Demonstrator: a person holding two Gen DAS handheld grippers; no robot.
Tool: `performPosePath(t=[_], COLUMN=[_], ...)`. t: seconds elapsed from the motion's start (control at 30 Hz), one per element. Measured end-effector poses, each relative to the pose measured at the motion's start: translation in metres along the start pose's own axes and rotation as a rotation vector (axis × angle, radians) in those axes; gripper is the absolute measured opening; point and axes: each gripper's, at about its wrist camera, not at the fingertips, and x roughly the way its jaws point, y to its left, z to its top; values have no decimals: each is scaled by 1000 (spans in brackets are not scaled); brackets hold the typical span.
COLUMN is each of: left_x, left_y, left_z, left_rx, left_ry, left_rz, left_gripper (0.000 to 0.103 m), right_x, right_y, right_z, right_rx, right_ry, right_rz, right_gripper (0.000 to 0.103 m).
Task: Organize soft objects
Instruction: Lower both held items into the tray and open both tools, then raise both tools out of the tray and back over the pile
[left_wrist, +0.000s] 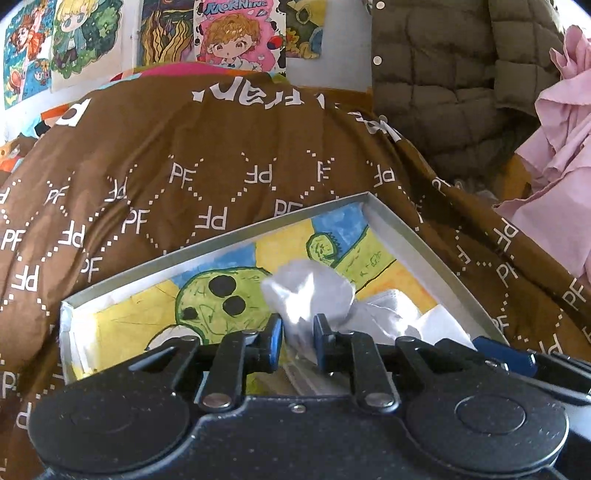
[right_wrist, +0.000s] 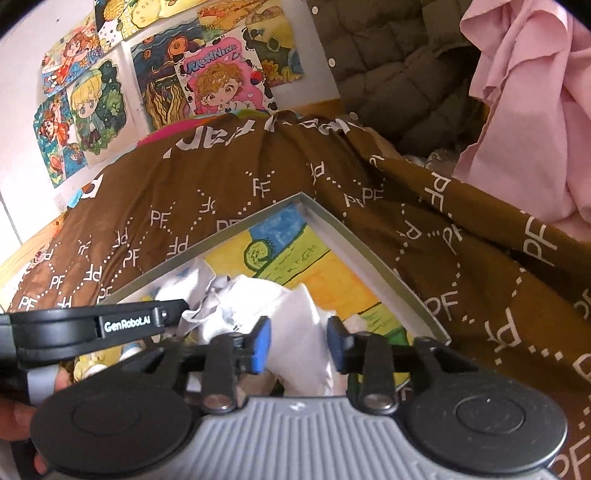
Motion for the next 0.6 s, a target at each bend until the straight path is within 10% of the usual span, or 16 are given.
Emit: performPosePath(t=[0.6], left_x=[-115], left_y=[-5], left_z=[13], left_rx=[61], left_ry=[-125], left_rz=[93], left_gripper=[73], right_x=[-86], right_y=[1], right_z=[37], right_rx=[65], right_ry=[-98], right_rz=[-18], right_gripper=[95])
